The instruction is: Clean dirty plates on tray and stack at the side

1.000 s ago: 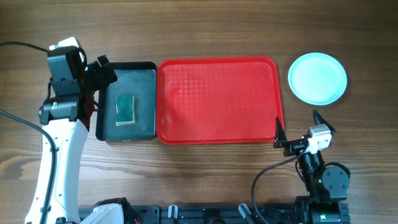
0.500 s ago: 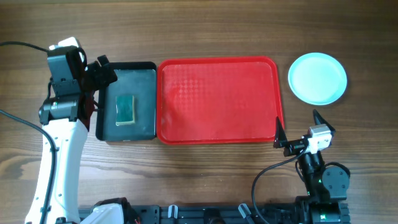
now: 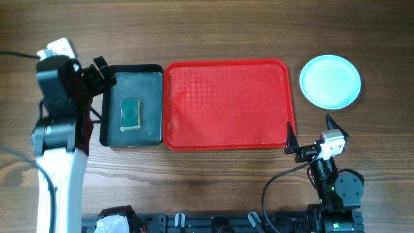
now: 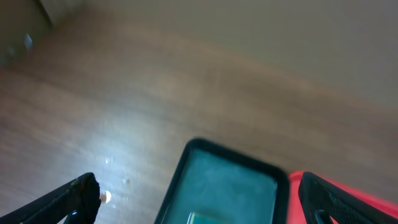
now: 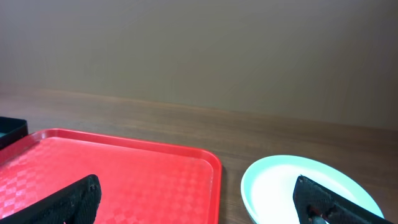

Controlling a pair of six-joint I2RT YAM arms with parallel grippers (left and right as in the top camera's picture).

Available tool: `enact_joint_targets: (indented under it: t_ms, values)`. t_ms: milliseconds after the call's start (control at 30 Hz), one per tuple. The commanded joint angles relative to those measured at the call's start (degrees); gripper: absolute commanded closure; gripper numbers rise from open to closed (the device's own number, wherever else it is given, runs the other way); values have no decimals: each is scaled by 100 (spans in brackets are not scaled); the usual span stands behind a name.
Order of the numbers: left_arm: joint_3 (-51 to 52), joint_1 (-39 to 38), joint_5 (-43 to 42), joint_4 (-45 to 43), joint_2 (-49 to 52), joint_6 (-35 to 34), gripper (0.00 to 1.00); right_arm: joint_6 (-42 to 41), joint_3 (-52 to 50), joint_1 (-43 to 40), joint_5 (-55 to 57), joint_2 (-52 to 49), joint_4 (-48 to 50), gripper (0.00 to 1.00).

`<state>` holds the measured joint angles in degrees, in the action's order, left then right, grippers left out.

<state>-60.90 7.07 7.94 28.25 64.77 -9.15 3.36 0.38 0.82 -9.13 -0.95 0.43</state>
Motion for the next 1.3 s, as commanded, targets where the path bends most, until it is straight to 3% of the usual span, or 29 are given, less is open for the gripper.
enact_joint_targets:
  t_ms: [0, 167, 333, 433, 733, 867, 967, 1067, 1200, 1267]
  values:
    - [-11, -199, 68, -15, -861, -48, 0, 101, -9, -35, 55, 31, 15, 0]
    - [-4, -348, 44, 166, -1932, -52, 0, 101, -9, -35, 55, 31, 17, 0]
    - [46, -699, 28, 1567, -2771, -13, 0, 103, -9, -35, 55, 31, 17, 0]
    - [289, -894, 28, 1930, -3403, -13, 0, 101, -9, -35, 55, 31, 15, 0]
    - [2422, -1023, 2, 1829, -5668, -39, 0, 103, -9, -35, 55, 31, 15, 0]
    - [3316, -1021, 2, 1025, -6113, -55, 0, 101, -9, -35, 55, 31, 15, 0]
    - [3952, -1016, -24, -22, -6395, -59, 0, 101, -9, -35, 55, 31, 17, 1]
    - [4592, -1003, -195, -1641, -6459, -120, 0, 103, -9, -35, 55, 31, 15, 0]
    - [5272, -1001, -190, -3416, -6459, -658, 0, 101, -9, -35, 55, 31, 17, 0]
    - [5598, -986, -192, -3858, -6459, -1021, 0, 101, -9, -35, 55, 31, 17, 0]
